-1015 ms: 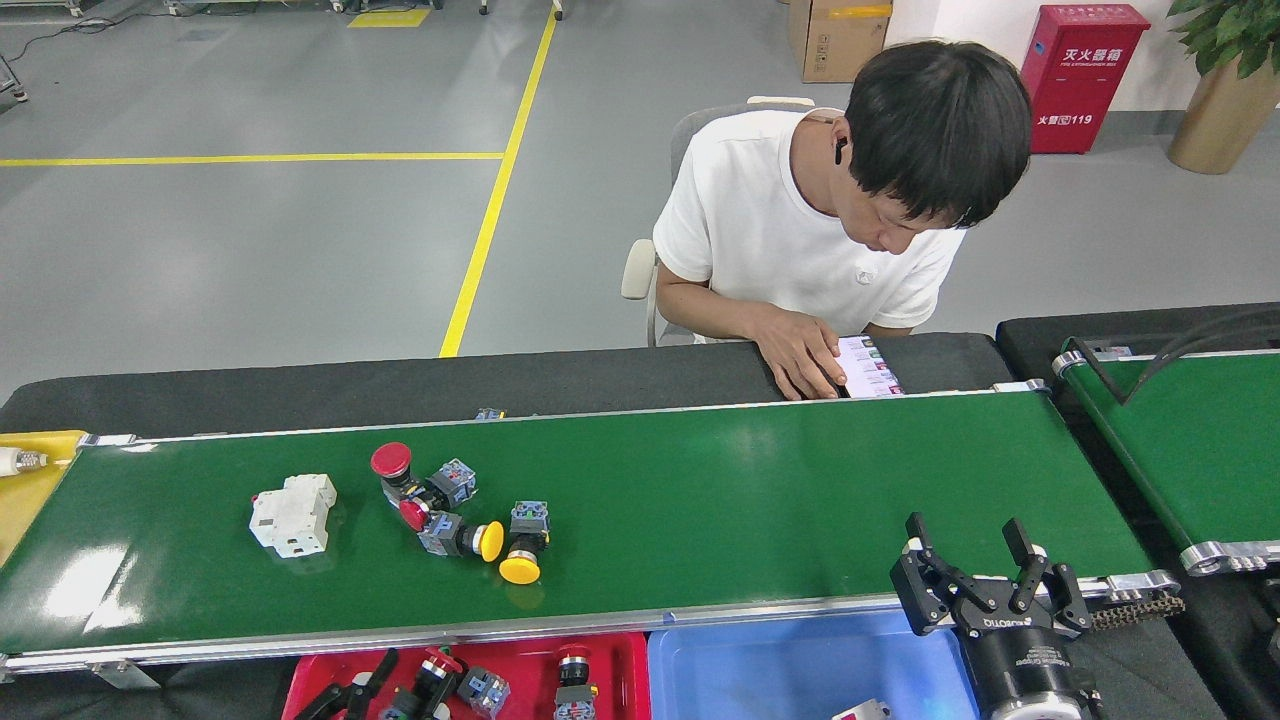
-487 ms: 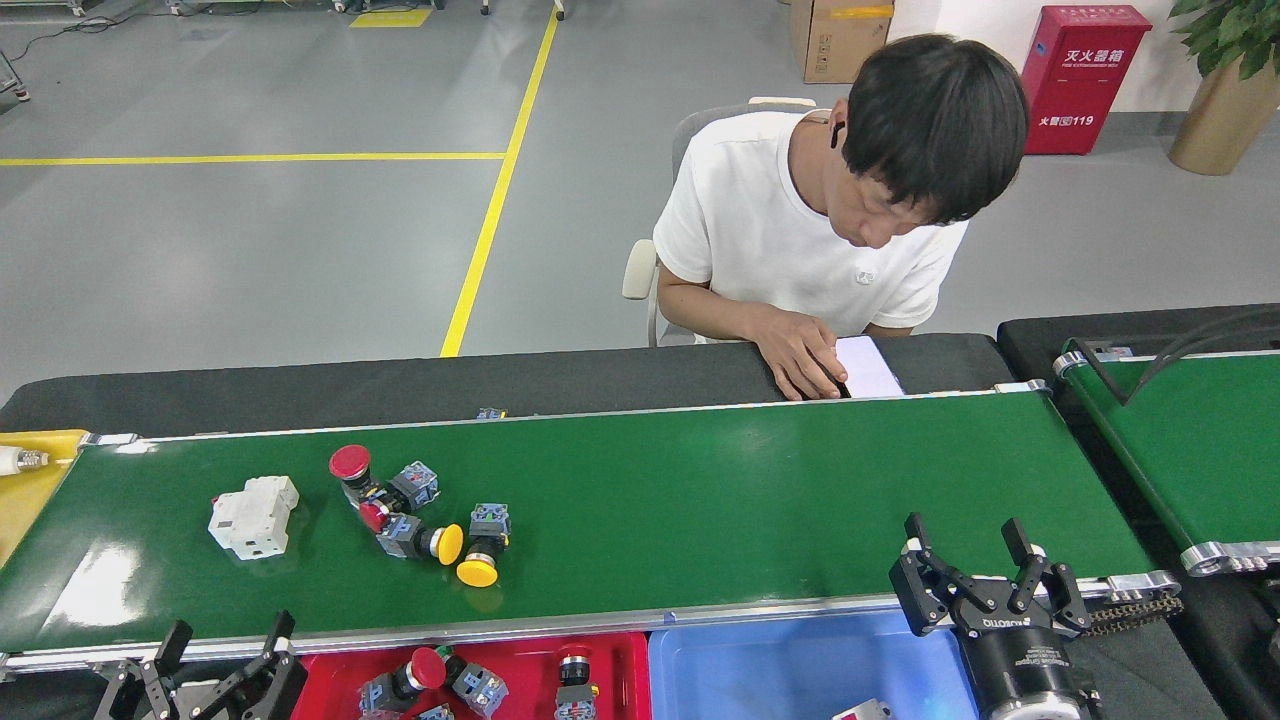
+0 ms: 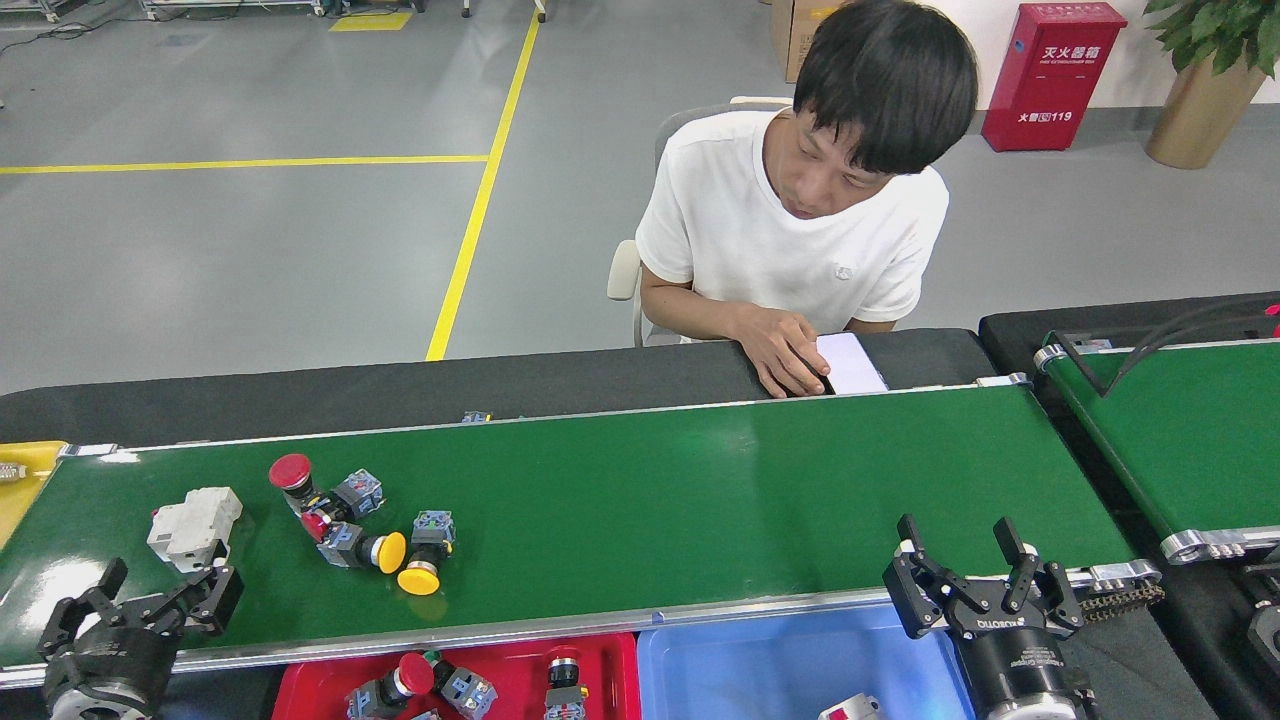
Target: Pick switch part from conveyor to tray
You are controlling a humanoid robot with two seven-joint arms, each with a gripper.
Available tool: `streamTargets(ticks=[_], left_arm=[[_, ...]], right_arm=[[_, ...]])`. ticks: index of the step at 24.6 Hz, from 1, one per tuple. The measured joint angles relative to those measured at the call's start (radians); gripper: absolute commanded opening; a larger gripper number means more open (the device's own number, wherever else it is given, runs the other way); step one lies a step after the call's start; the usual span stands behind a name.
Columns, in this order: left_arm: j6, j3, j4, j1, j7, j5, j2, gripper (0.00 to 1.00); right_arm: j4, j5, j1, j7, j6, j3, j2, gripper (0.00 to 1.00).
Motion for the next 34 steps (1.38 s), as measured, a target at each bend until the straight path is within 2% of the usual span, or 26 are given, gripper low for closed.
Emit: streamTargets(ticks=[4,6,7,9,10,11,12,14,16,20,23,27,31,34], left_arm=[[0.002,-0.029,0.204,-0.110,0.041,0.000,0.060,1.00],[0.002,-0.060,0.308,-0.178,0.081,0.000,0.083,0.91],[0.002,-0.076,0.365,-0.212,0.099,0.000,0.100,0.83],[-0.002,-0.100,0.452,-0.254,0.149,0.001,0.125,0.45],[-0.007,-0.109,0.473,-0.262,0.170,0.002,0.130,0.35],[-0.012,-0.119,0.483,-0.263,0.190,0.004,0.134,0.19],[-0.024,-0.125,0.483,-0.263,0.202,0.006,0.134,0.13],[-0.053,-0.127,0.448,-0.250,0.214,0.009,0.130,0.09],[-0.068,-0.126,0.350,-0.197,0.219,0.036,0.121,0.08],[-0.078,-0.124,0.010,0.034,0.208,0.101,0.106,0.08],[-0.072,-0.127,-0.239,0.188,0.183,0.101,0.037,0.09],[-0.067,-0.149,-0.485,0.338,0.160,0.031,-0.037,0.09],[-0.075,-0.234,-0.650,0.444,0.150,-0.058,-0.108,0.10],[-0.077,-0.324,-0.676,0.475,0.148,-0.097,-0.127,0.10]], right_arm=[[0.000,0.000,0.000,0.000,-0.015,0.001,0.000,0.99],[0.000,0.000,0.000,0.000,-0.026,0.001,0.000,0.99],[0.000,0.000,0.000,0.000,-0.030,0.001,0.000,0.99],[0.000,0.000,0.000,0.000,-0.036,0.001,0.000,0.99],[0.000,0.000,0.000,0.000,-0.040,0.001,0.000,0.99],[0.000,0.000,0.000,0.000,-0.041,0.001,0.000,0.99],[0.000,0.000,0.000,0.000,-0.043,0.001,0.000,0.99],[0.000,0.000,0.000,0.000,-0.043,0.001,0.000,0.99],[0.000,0.000,0.000,0.000,-0.043,0.001,0.000,0.99],[0.000,0.000,0.000,-0.001,-0.043,0.001,0.000,0.99],[0.000,0.000,0.000,-0.001,-0.044,0.001,0.000,0.99],[0.000,0.000,0.000,-0.001,-0.044,0.001,0.000,0.99],[0.000,0.000,0.000,-0.001,-0.044,0.001,0.000,0.99],[0.000,0.000,0.008,-0.001,-0.044,0.001,0.000,0.99]])
